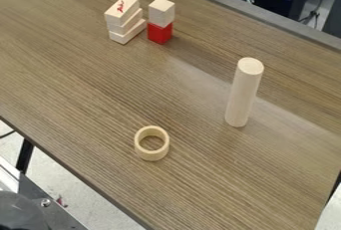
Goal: Put the cube on top of the another cube
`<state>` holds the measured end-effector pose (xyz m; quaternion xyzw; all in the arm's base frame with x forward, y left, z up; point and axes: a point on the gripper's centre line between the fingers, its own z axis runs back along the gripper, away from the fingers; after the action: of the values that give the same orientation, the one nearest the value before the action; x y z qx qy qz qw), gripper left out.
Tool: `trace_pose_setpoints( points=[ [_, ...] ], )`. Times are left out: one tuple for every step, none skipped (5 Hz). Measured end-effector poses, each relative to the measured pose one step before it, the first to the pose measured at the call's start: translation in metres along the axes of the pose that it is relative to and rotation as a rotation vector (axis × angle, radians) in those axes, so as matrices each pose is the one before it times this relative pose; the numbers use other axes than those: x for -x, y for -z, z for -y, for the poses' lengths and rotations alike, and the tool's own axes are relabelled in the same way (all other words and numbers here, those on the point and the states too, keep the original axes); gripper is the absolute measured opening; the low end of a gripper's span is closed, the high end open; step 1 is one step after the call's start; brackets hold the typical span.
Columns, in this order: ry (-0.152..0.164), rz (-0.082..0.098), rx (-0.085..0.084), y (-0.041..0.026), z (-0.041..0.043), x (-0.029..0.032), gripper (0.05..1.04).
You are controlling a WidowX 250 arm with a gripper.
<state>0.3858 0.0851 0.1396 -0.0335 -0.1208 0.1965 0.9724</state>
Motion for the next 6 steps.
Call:
trace_pose_setpoints(
  points=[
    [0.0483, -0.0268, -0.0003, 0.00495, -0.00295, -0.00580, 0.562],
    [0.0810, -0.0374, 0.0031, 0.00648, -0.00353, -0.00274, 0.562],
    [0.0822, -0.0294, 0.0110, 0.00231, -0.00629, 0.00126, 0.562],
    [0.0308, -0.0123, 0.0052, -0.00124, -0.00728, 0.00275, 0.562],
    [0.0072, -0.0039, 0.0038, -0.00204, -0.00448, 0.00099, 0.562],
    [0.0119, 0.0073, -0.0051, -0.00057, -0.00250, -0.00096, 0.562]
  ],
)
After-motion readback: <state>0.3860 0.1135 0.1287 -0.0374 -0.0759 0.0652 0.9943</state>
